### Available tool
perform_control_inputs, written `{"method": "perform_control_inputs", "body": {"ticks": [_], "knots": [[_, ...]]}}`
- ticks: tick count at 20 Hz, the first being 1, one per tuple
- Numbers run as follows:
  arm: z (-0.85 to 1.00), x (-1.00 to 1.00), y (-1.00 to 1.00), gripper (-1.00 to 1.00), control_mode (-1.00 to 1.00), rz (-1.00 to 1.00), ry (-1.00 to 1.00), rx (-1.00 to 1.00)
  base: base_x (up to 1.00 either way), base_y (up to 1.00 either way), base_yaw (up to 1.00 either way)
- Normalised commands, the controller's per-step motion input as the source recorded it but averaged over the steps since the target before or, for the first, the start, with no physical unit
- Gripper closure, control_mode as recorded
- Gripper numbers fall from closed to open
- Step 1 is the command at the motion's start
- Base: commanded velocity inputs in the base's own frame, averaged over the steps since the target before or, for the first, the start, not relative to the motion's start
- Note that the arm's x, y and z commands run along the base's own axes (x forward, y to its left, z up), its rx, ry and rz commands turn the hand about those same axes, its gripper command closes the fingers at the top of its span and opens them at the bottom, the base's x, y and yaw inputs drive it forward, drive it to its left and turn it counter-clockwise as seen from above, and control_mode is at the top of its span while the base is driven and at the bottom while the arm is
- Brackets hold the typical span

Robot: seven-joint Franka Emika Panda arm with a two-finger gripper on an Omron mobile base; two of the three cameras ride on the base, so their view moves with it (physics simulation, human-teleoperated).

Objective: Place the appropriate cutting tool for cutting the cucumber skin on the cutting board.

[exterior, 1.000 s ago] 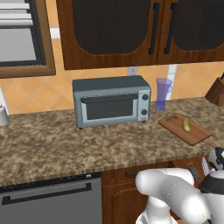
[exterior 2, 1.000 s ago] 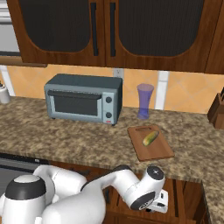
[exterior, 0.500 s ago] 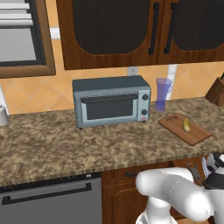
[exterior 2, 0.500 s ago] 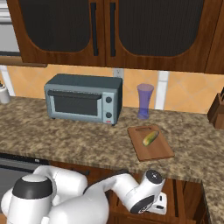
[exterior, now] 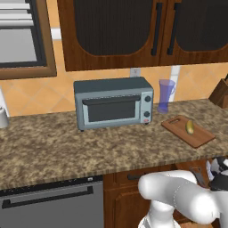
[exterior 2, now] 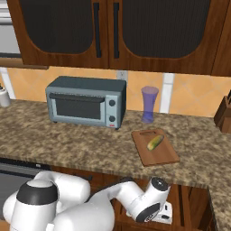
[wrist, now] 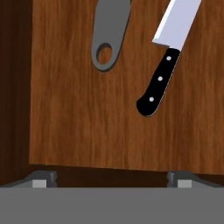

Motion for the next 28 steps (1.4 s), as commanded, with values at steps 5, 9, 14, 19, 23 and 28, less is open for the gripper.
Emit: {"method": "perform_control_inputs", "body": {"ticks": [5, 9, 14, 19, 23, 28], "knots": [[0.00, -0.45, 0.00, -1.00, -1.00, 0.00, 0.14, 0.00, 0.00, 0.00, 0.00], [-0.08, -0.15, 0.00, -1.00, -1.00, 0.00, 0.13, 0.00, 0.00, 0.00, 0.00], [0.26, 0.17, 0.01, -1.00, -1.00, 0.00, -0.06, 0.00, 0.00, 0.00, 0.00], [0.61, 0.65, 0.00, -1.00, -1.00, 0.00, -0.18, 0.00, 0.00, 0.00, 0.00], [0.04, 0.53, 0.24, -1.00, -1.00, 0.00, -0.24, 0.00, 0.00, 0.00, 0.00], [-0.28, 0.19, -0.04, -1.00, -1.00, 0.00, -0.20, 0.00, 0.00, 0.00, 0.00]]}}
